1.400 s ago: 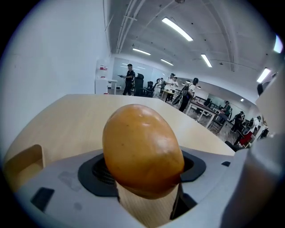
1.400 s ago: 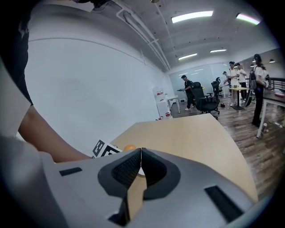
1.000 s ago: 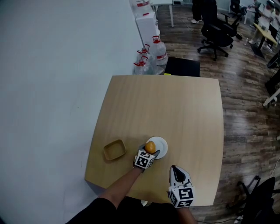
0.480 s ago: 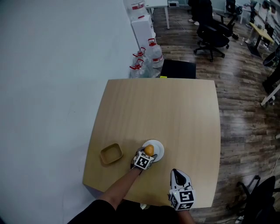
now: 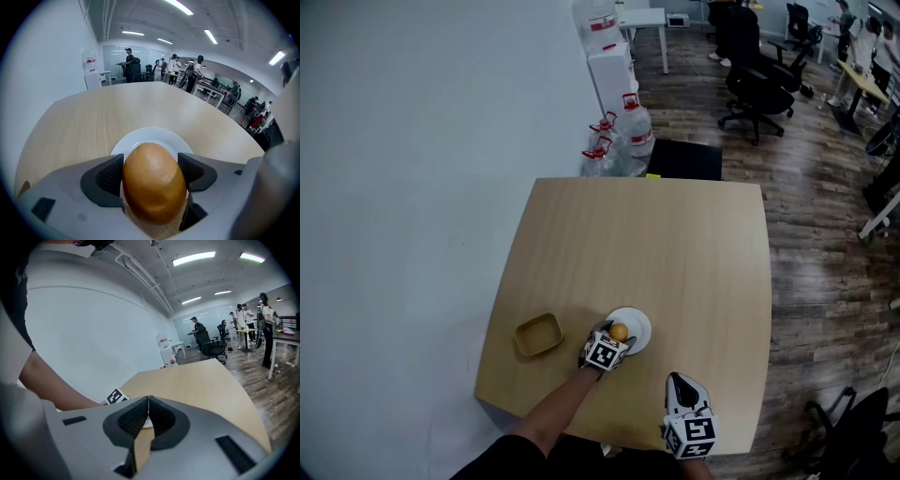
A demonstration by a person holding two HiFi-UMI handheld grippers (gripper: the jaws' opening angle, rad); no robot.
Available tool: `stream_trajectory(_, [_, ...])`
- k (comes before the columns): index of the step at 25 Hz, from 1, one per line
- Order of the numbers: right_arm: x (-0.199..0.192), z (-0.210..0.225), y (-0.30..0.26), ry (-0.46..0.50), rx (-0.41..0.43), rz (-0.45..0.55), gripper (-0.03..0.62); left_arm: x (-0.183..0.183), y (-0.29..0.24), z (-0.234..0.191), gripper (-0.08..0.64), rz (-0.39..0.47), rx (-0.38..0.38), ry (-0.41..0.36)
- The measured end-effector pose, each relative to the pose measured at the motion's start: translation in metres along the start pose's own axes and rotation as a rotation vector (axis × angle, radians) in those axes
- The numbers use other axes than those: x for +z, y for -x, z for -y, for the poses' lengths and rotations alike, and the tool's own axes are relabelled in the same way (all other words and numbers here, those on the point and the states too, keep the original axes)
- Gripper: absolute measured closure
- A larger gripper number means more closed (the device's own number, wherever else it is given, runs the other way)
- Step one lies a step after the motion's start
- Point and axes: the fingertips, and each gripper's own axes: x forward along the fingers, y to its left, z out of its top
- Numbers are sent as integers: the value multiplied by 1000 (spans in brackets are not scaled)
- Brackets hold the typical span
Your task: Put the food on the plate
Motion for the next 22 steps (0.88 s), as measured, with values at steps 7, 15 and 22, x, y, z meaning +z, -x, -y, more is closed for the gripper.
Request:
stream_trajectory(7, [0,1,5,6,5,1,531,9,7,8,227,20,-11,-24])
stream_trajectory(15, [2,10,4,-1,2,5,531,-2,12,19,227,-40,-31,-63])
stream_trajectory(22, [-3,19,0,5,-8,9,531,10,13,19,227,-44,-17,-92])
